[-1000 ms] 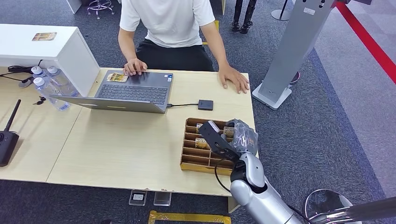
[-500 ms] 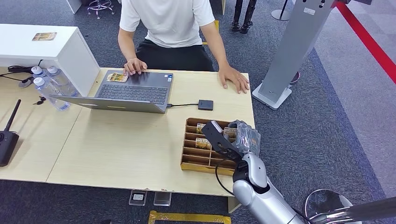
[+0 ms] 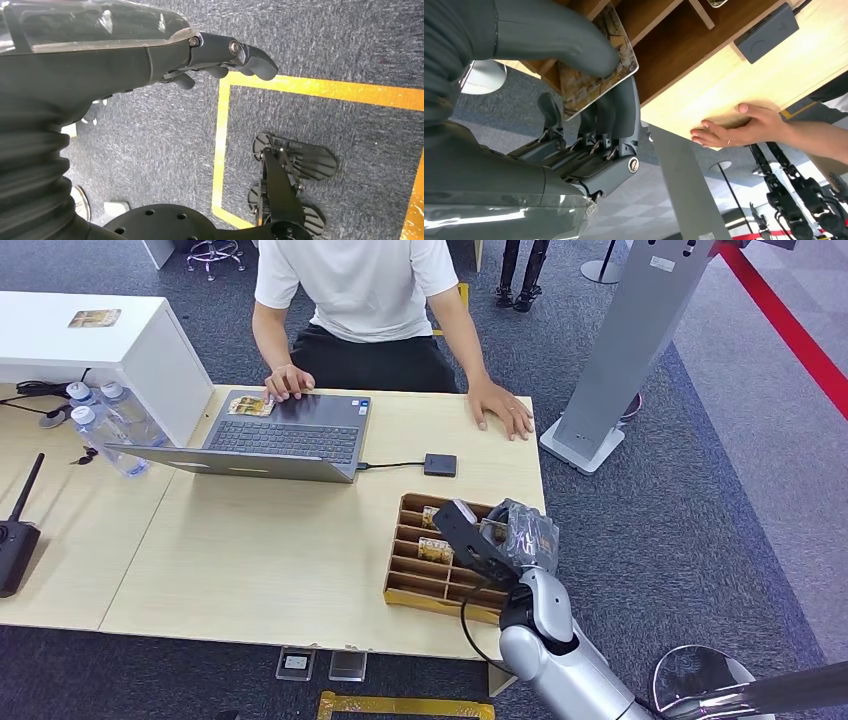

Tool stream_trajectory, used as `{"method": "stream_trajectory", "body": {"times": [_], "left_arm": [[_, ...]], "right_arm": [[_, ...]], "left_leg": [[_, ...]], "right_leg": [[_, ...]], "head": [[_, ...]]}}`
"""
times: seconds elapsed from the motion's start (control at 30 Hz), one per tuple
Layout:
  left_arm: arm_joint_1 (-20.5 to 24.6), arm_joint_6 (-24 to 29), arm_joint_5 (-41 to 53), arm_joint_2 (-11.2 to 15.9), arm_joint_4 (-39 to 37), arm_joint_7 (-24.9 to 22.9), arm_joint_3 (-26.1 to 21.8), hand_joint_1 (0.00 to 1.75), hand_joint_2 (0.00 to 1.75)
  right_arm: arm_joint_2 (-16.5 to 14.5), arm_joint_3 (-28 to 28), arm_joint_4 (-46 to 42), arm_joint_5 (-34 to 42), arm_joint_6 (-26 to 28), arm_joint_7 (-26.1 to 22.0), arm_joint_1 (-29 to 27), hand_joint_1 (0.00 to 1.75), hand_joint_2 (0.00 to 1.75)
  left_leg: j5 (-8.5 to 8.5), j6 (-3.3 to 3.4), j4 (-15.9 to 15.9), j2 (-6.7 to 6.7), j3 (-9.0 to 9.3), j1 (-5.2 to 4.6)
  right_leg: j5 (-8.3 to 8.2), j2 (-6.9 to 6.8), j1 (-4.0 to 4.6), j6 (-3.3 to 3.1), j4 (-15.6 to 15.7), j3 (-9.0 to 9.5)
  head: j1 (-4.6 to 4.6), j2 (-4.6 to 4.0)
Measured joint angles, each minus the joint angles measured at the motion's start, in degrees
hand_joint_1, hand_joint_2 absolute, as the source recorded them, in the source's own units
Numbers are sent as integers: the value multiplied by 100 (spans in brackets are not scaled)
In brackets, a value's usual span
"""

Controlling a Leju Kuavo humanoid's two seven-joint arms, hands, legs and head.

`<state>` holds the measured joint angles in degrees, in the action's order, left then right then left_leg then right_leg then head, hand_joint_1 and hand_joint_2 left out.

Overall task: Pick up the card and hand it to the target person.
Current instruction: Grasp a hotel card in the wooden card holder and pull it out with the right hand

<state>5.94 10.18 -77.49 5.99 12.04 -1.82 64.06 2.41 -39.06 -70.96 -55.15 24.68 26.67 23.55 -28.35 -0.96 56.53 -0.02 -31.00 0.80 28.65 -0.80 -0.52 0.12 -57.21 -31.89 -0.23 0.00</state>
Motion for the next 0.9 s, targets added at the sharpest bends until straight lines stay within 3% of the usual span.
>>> {"method": "stream_trajectory", "body": {"times": [0.23, 0.37, 0.57, 0.67, 0.83, 0.9], "left_arm": [[0, -14, 10, 0, 0, 1, 0, 0, 175], [-1, -64, -158, 0, 0, 229, -1, 0, 175], [-3, -1, -213, 0, 0, 212, -2, 0, 175], [-3, -8, -203, 0, 0, 196, -2, 0, 175], [-4, -26, -179, 0, 0, 195, -2, 0, 175], [-5, -27, -178, -1, 0, 195, -2, 0, 175]], "right_arm": [[13, 0, -8, 1, -11, 2, -16, 175, 175], [39, 26, -44, -5, 25, -73, -59, 175, 175], [48, 57, -112, -43, 608, -730, -179, 175, 175], [48, 110, -246, -79, 1145, -1538, -306, 175, 175], [-231, 563, -817, -203, 1520, -4143, -836, 175, 175], [-401, 801, -1019, -159, 1529, -4650, -1017, 175, 175]], "left_leg": [[0, 0, 0, 0, 2, 0], [0, 0, 0, 0, 5, 0], [0, 0, 0, -1, 1, 0], [0, 0, 0, -1, 0, 0], [-1, -1, -1, -1, -1, 0], [-1, -1, -1, -1, -1, 0]], "right_leg": [[0, 0, 0, 0, 0, 2], [0, 0, 0, 0, 0, 5], [0, 0, 0, 0, 0, 2], [0, 0, 0, 0, -1, 1], [4, -1, 1, 0, 0, 0], [5, -1, 1, 0, 0, 1]], "head": [[-1, 0], [5, 0], [0, 0], [-2, 0], [0, 0], [-7, 0]]}}
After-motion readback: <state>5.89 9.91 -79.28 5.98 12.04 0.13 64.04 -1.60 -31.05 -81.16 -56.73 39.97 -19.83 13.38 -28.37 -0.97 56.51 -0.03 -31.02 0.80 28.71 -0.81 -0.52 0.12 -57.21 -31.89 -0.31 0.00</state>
